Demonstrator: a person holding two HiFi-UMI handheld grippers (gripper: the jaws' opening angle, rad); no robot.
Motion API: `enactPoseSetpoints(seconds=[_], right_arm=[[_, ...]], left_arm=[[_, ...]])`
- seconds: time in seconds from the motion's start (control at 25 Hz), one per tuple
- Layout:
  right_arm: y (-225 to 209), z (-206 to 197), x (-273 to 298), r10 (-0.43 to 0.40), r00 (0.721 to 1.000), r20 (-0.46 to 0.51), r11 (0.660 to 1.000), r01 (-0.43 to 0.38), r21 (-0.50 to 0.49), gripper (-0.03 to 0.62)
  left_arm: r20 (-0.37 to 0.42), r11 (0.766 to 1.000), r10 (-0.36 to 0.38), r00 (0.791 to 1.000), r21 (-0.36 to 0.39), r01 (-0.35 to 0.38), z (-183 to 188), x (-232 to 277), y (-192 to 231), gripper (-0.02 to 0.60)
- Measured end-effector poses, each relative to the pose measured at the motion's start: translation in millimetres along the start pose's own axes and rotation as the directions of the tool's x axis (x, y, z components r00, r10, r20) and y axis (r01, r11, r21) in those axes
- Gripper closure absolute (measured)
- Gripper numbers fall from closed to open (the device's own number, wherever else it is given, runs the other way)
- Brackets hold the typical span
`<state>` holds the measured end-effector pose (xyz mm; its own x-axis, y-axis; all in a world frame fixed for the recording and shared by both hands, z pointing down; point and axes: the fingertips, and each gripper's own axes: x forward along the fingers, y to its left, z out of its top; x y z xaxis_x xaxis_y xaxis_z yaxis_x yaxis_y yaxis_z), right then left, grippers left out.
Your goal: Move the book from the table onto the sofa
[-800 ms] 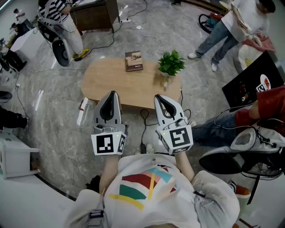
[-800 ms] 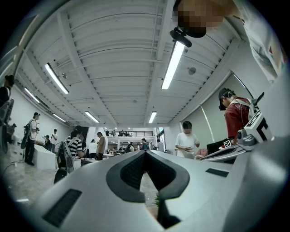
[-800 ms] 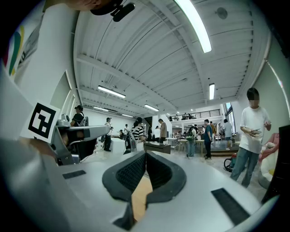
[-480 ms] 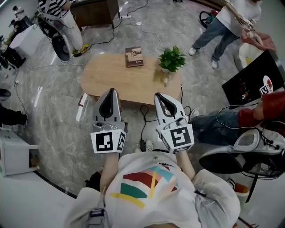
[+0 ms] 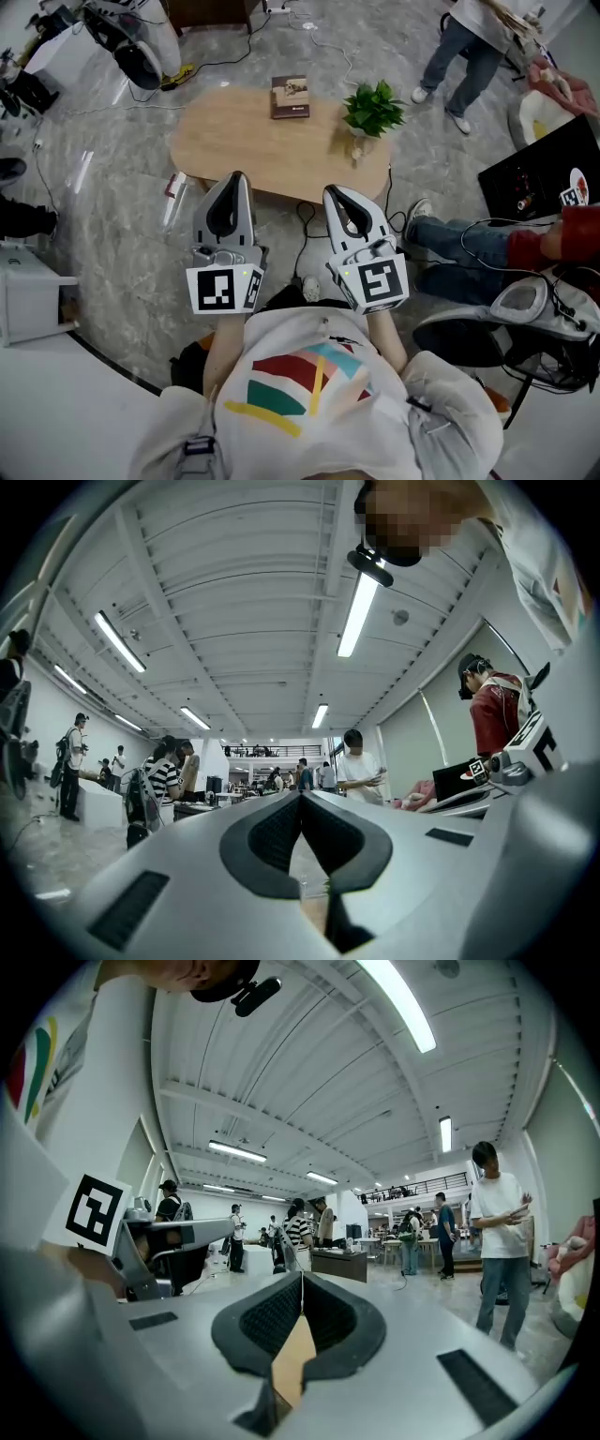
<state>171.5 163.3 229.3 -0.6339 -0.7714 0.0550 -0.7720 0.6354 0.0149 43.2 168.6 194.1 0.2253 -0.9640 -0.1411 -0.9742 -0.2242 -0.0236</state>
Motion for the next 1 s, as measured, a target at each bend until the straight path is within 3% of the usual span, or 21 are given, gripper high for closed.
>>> enactPoseSetpoints(seconds=[0.28, 0.52, 0.8, 1.0], right_arm=[[-5.5, -8.4, 21.1, 0.08, 0.996, -0.035, 0.996, -0.079, 0.031, 0.579], [-29.3, -4.6, 61.1, 0.081, 0.997, -0.014, 0.997, -0.081, 0.009, 0.579], [-68.1, -25.6, 131.7, 0.049, 0.998, -0.028, 0.999, -0.049, 0.003, 0.579], [-96.3, -44.1, 214.5, 0.051, 0.998, -0.031, 0.992, -0.047, 0.119, 0.579]], left_arm=[[-0.018, 0.999, 0.051, 0.999, 0.012, -0.051, -3.3, 21.0, 13.6, 0.575], [0.007, 1.0, 0.024, 1.0, 0.011, -0.024, -10.2, 66.3, 26.7, 0.575], [0.008, 0.999, -0.023, 1.0, -0.038, 0.023, -61.1, 145.5, 61.6, 0.575], [-0.01, 0.996, -0.055, 0.998, -0.073, 0.054, -100.4, 215.4, 100.4, 0.575]])
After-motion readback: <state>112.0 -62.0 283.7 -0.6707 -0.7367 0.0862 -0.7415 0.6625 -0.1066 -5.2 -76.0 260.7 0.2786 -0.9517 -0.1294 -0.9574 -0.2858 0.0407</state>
